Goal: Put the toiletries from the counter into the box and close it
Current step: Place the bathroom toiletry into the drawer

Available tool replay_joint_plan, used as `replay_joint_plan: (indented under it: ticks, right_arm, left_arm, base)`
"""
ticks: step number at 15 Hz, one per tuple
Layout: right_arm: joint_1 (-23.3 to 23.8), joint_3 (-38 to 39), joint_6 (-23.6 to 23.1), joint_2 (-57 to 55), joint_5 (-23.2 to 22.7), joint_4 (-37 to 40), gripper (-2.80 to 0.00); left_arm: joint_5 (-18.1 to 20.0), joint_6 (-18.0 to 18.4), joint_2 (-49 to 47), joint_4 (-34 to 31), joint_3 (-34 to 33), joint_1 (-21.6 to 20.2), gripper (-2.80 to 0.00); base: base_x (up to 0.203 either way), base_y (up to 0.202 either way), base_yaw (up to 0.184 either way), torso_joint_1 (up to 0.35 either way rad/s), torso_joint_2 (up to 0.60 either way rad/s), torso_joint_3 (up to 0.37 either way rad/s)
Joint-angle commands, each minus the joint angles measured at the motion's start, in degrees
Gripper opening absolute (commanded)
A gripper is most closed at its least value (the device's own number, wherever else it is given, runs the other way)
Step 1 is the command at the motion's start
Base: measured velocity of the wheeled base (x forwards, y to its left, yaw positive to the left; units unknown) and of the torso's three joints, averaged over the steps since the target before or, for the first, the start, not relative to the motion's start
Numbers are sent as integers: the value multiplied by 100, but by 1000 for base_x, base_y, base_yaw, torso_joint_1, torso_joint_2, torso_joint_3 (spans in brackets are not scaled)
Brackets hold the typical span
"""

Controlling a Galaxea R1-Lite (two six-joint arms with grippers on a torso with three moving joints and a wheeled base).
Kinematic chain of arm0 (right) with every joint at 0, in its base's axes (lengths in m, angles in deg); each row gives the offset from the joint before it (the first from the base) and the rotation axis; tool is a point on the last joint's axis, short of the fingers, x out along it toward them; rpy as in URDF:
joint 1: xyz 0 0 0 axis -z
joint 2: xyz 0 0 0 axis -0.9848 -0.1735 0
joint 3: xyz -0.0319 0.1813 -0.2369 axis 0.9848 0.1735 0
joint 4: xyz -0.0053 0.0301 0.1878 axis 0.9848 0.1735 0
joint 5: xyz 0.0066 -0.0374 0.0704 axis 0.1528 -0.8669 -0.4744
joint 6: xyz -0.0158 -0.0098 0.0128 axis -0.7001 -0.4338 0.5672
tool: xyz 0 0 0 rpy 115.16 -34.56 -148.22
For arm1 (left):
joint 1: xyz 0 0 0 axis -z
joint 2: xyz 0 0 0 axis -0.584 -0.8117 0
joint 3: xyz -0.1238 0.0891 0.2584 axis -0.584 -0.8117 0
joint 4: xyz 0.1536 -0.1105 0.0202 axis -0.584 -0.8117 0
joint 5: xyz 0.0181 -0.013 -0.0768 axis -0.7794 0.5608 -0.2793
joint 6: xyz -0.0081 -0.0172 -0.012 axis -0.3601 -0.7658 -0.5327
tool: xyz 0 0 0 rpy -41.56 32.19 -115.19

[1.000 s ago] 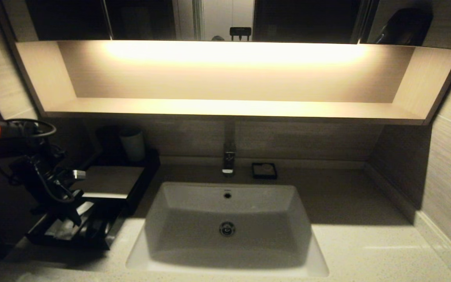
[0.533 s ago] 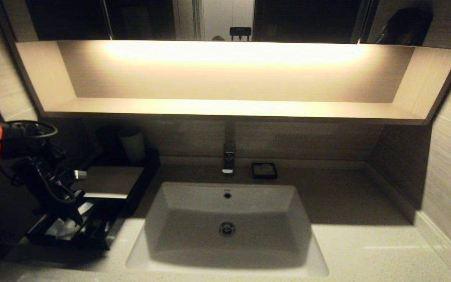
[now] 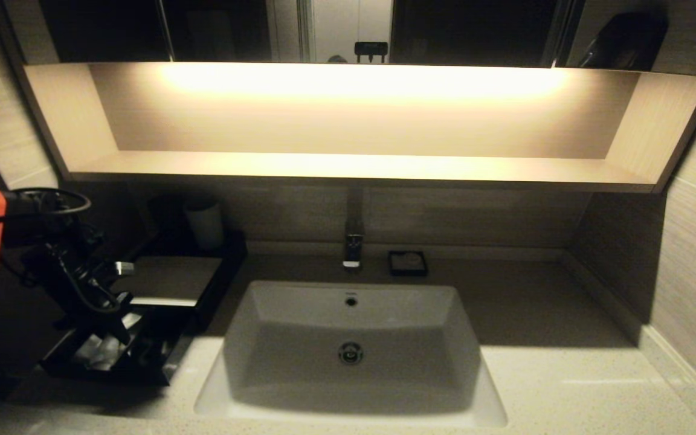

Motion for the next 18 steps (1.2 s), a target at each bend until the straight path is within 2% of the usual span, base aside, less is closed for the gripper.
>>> replay_joint_plan:
  ticks: [1,9,12,18]
  right_arm:
    - [0,1,-2,0,-1,0,-280]
    - [0,1,-2,0,-1,0,-280]
    - [0,1,-2,0,-1,0,-280]
    - [0,1,-2,0,-1,0,-280]
  left_arm:
    - [3,10,-8,-9,1,-7,-280]
    - [-53,10,-29,281,1,-60,-280]
    - [-226,10,-38,442,1,-60,-280]
    - [-279,10,-29,523,1,-60,-280]
  base:
    - [0,0,0,0,0,0]
    - [0,0,0,0,0,0]
    - [0,0,0,0,0,0]
    - [0,0,0,0,0,0]
